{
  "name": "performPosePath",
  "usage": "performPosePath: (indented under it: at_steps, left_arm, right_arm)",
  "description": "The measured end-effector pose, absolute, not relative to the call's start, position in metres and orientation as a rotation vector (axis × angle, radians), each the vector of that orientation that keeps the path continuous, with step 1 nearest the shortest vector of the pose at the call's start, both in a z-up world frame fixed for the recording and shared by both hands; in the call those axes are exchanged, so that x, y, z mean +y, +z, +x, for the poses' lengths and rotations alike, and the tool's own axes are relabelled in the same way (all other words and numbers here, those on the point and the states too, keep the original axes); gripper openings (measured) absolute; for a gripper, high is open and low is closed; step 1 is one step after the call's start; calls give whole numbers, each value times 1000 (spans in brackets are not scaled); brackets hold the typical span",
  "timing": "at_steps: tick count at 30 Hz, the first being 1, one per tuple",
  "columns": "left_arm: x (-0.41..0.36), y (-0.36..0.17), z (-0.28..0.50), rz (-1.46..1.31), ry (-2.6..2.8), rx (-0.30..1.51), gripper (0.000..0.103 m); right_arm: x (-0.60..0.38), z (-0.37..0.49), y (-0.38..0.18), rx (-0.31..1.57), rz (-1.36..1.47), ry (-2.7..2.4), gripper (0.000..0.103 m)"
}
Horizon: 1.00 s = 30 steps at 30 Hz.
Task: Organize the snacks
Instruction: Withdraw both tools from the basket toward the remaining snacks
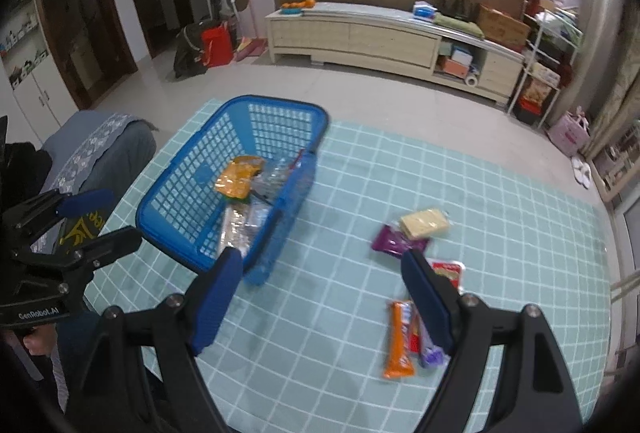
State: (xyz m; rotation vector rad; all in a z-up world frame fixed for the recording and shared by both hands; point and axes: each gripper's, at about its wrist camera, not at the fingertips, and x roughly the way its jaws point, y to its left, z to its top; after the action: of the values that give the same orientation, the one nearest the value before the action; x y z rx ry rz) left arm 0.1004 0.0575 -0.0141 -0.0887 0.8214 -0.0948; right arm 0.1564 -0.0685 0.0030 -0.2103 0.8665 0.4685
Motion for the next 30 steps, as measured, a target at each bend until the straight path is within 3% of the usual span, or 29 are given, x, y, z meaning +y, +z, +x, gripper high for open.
performPosePath:
  at_steps: [4, 30]
  left_arm:
    - [29, -15, 105, -60, -138, 823, 81]
    - [-113, -107, 161, -44, -205, 1079, 81]
  right_arm:
    - [-98, 151, 3, 860, -195, 436, 85]
    - [-232, 178, -83, 955, -83, 307, 86]
